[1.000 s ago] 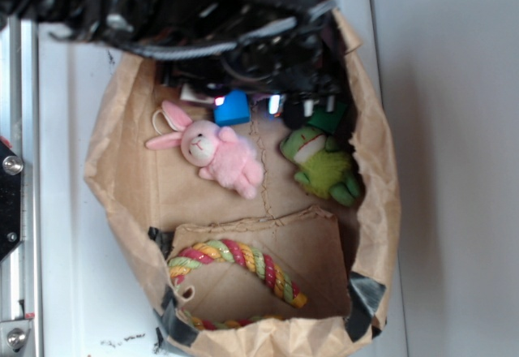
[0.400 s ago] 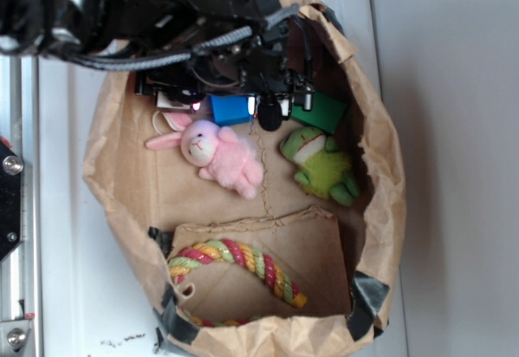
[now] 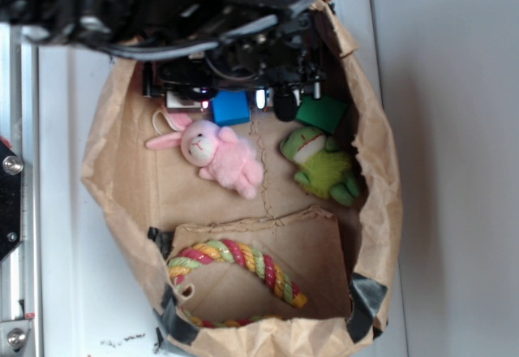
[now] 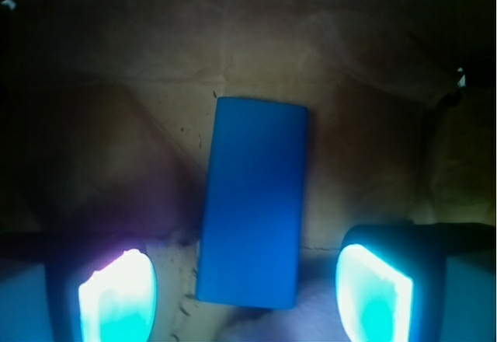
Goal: Grab the blue block.
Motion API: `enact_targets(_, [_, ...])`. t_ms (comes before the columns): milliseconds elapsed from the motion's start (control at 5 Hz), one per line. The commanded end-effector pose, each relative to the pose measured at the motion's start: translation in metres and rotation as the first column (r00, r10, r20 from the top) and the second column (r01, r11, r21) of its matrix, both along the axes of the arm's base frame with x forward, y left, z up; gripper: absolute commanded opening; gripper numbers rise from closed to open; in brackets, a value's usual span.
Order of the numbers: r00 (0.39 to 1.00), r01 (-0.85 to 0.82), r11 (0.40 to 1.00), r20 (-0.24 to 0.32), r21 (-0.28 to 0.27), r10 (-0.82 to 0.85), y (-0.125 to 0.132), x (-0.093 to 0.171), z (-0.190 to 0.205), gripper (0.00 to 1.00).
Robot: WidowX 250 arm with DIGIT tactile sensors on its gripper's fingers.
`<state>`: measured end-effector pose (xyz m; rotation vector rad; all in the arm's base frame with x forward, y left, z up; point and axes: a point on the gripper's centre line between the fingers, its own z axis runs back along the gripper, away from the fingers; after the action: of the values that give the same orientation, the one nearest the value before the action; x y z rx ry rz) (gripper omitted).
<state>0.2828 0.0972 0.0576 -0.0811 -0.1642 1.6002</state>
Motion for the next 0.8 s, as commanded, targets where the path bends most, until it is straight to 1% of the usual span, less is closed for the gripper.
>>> enact_targets(0, [0.998,-0.035,0.999,0.062,0.042,0.032,0.015,0.002,0.004,1.00])
enact_targets(200, [0.997,-0.031,0.998,0.071,0.059,0.027,0.014,0.001,-0.001,1.00])
enact_targets(600, [0.997,-0.034,0.996,0.070,0.077,0.028,0.017,0.004,-0.009,1.00])
